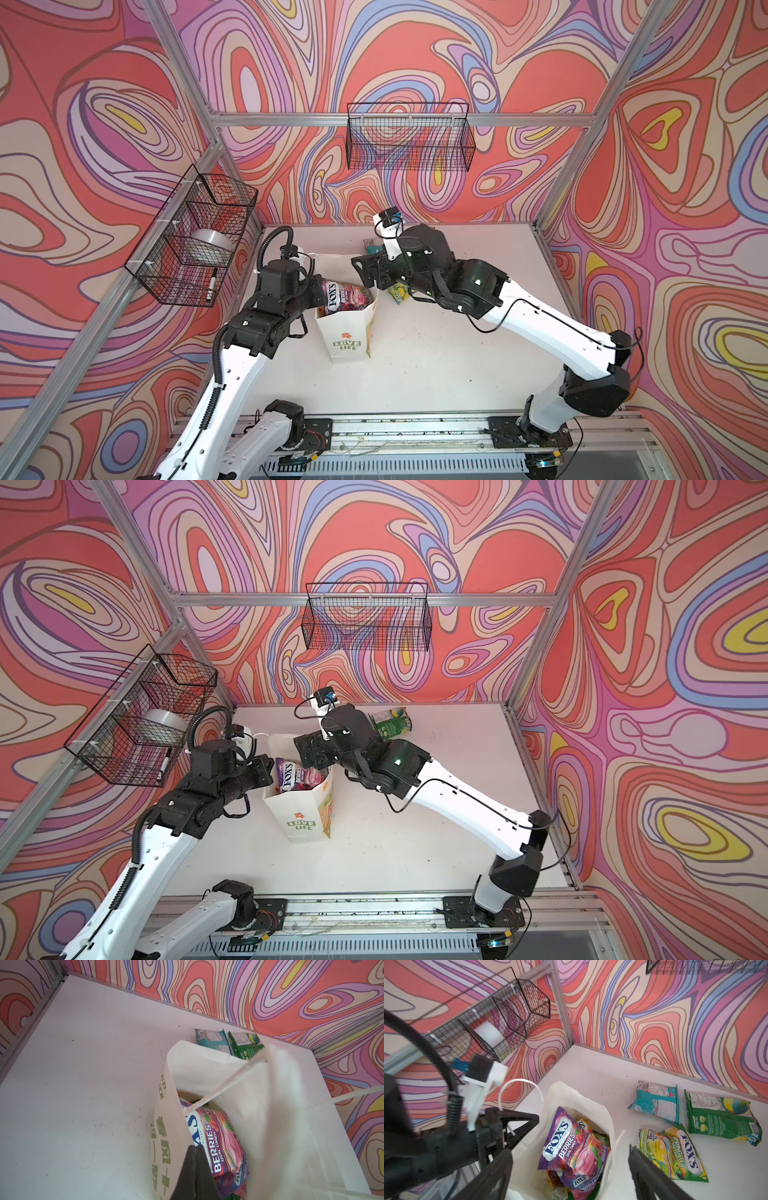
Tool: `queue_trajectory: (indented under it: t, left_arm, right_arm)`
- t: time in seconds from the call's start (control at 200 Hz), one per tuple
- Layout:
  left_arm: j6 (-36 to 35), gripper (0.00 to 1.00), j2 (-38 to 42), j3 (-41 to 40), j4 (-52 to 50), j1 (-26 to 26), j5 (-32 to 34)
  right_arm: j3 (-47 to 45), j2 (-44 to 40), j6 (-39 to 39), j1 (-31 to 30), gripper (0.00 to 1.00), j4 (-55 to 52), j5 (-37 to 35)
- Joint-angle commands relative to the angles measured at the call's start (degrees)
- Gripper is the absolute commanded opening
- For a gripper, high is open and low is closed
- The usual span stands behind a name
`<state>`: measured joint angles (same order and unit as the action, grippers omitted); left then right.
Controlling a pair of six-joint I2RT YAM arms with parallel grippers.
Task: Place the snacks into the paper bag
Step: Shake the paper bag at the middle-left of the table, then pick up the snack from the top-center of the table.
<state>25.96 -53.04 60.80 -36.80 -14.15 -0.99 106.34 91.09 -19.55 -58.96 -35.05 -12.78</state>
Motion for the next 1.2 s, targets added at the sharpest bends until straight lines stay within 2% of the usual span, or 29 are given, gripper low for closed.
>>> queue_trajectory:
  t: [0.0,0.14,0.25,0.311,0.406,0.511,0.601,0.696,0.826,0.972,1.197]
  left_arm:
    - [0.2,0.00,0.3,1.1,0.1,0.3,1.0]
    - [0.1,0.00,0.6,1.1,0.2,0.3,1.0]
    - [0.2,0.00,0.5,1.1,0.1,0.3,0.7]
    - [0.2,0.00,0.4,1.2,0.1,0.3,0.5]
    - [0.1,0.00,0.4,1.2,0.1,0.3,0.2]
    - [0.1,0.00,0.4,1.2,0.1,0.3,0.2]
    - [0.1,0.00,0.3,1.1,0.2,0.3,0.1]
    - [0.0,0.00,0.1,1.1,0.2,0.3,-0.1]
    - [-0.1,0.00,0.1,1.1,0.3,0.3,-0.1]
    - [-0.2,0.00,0.2,1.1,0.4,0.3,-0.1]
    - [-0.3,0.00,0.2,1.1,0.5,0.3,-0.4]
  right_arm:
    - [-3.7,-7.1,-1.6,0.1,0.93,2.5,-0.5]
    - [-10.0,-14.8,-2.2,0.2,0.97,1.6,-12.8]
    - [-14.9,-19.3,-4.3,3.0,0.99,-0.2,-15.6]
    - [-17.9,-20.7,-6.6,7.4,0.98,-1.2,-12.5]
    - [-23.6,-21.4,-10.4,18.3,0.98,-0.5,-1.5]
    - [-29.9,-19.9,-12.4,27.5,0.98,2.8,8.5]
    - [-34.9,-16.9,-12.7,32.7,0.98,7.4,14.1]
    - [-38.2,-11.5,-11.8,35.4,0.98,13.0,19.9]
    - [-35.6,1.1,-11.0,35.8,0.99,14.9,24.1]
    - [-32.5,12.3,-11.3,35.8,0.98,18.8,25.6]
    - [-24.0,23.7,-9.5,35.8,0.98,18.5,24.8]
